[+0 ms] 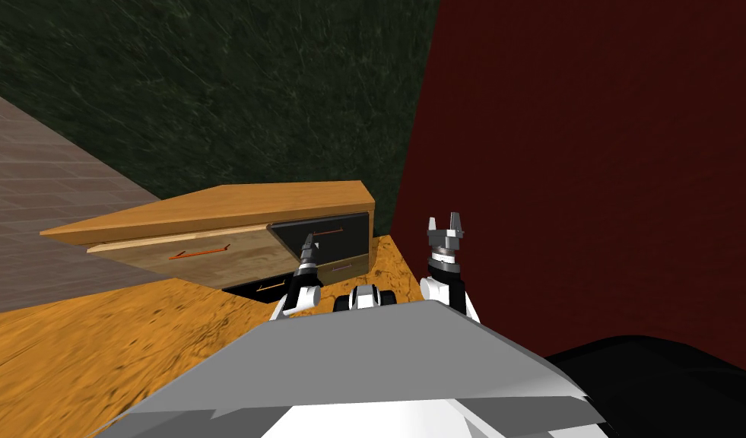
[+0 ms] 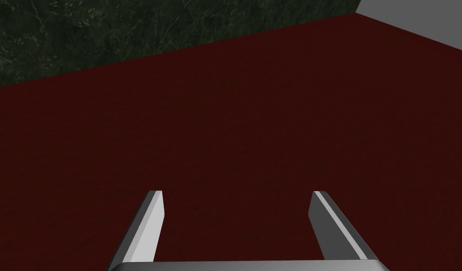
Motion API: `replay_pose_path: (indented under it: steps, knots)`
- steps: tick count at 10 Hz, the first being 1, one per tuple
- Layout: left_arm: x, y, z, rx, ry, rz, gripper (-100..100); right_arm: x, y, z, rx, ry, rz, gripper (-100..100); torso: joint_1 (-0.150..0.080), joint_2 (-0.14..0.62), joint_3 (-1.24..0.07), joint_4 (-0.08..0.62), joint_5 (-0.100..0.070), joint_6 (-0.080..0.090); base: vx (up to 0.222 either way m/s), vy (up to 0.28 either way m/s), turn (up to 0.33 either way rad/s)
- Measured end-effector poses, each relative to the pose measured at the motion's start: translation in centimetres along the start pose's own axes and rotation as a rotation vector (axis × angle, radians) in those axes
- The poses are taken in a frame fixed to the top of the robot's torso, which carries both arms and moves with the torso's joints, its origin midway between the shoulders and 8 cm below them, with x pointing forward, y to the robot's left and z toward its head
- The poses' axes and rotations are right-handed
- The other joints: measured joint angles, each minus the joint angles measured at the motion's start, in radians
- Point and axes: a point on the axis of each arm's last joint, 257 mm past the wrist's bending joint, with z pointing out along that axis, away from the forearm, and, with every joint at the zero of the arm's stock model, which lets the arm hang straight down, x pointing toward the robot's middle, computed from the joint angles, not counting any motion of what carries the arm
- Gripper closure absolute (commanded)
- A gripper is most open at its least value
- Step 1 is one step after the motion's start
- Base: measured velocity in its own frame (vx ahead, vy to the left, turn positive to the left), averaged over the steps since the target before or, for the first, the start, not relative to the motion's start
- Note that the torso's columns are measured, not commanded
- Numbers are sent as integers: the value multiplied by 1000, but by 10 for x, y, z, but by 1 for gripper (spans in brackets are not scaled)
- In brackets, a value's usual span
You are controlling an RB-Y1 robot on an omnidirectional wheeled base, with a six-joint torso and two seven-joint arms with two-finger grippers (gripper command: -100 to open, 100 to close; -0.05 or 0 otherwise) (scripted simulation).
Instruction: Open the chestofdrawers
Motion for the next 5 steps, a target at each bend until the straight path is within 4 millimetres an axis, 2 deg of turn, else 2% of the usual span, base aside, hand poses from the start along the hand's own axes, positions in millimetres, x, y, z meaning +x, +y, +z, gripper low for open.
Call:
replay_pose_path:
  steps: [1, 5]
  knots:
    - [0, 0, 0, -1, -1, -2, -100, 0, 0, 0, 0, 0, 0, 0, 0, 0, 0, 0, 0, 0, -43, 3, -41]
    - [0, 9, 25, 0, -12, 10, -100, 0, 0, 0, 0, 0, 0, 0, -2, -1, 0, 0, -1, 0, -80, 12, -32]
